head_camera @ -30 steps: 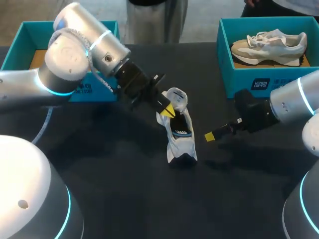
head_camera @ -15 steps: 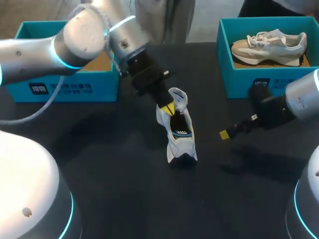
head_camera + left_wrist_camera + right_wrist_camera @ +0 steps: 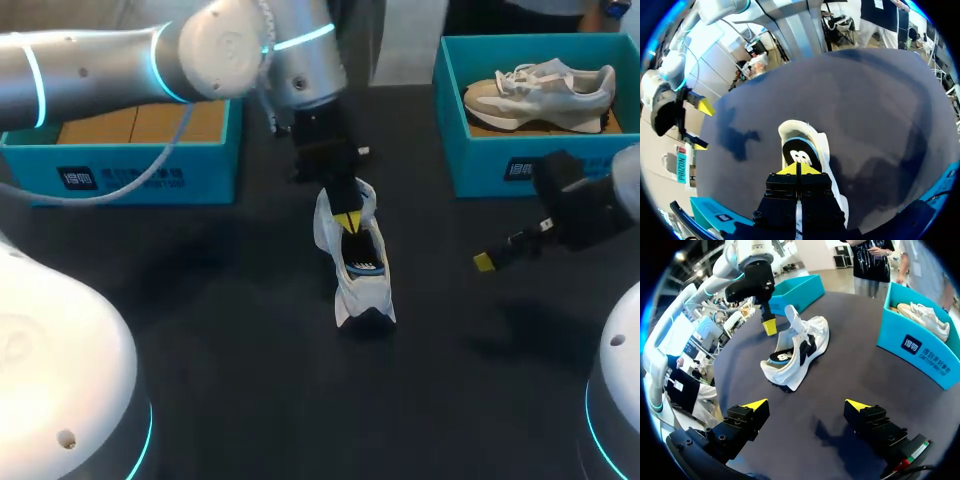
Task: Take the shoe out of the shoebox, open the shoe tongue, remove and reinsert the insole, then place the shoe into the shoebox
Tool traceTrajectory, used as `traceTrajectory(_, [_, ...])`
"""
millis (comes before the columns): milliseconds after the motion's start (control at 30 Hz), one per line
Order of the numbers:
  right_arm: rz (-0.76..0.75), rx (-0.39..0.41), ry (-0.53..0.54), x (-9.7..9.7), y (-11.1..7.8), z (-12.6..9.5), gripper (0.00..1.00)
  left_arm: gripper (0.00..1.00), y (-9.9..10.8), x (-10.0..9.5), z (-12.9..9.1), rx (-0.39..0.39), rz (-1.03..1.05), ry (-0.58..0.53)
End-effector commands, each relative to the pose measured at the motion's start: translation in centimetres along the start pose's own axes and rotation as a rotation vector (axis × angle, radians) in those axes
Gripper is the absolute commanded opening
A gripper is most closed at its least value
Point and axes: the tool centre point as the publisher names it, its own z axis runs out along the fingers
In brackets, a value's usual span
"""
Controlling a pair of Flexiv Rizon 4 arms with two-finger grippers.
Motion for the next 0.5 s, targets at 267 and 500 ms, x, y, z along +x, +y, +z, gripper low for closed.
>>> traceTrajectory(267, [-0.018,0.044,0.013,0.2,-0.3,-2.2,1.00,0.00,0.5,-0.1,1.7,-0.037,-0.004,0.138])
traceTrajectory(500, [-0.010,0.051,0.043,0.1,-0.4,-2.3,1.00,0.00,0.2,0.5,3.7,-0.038,-0.015,0.179])
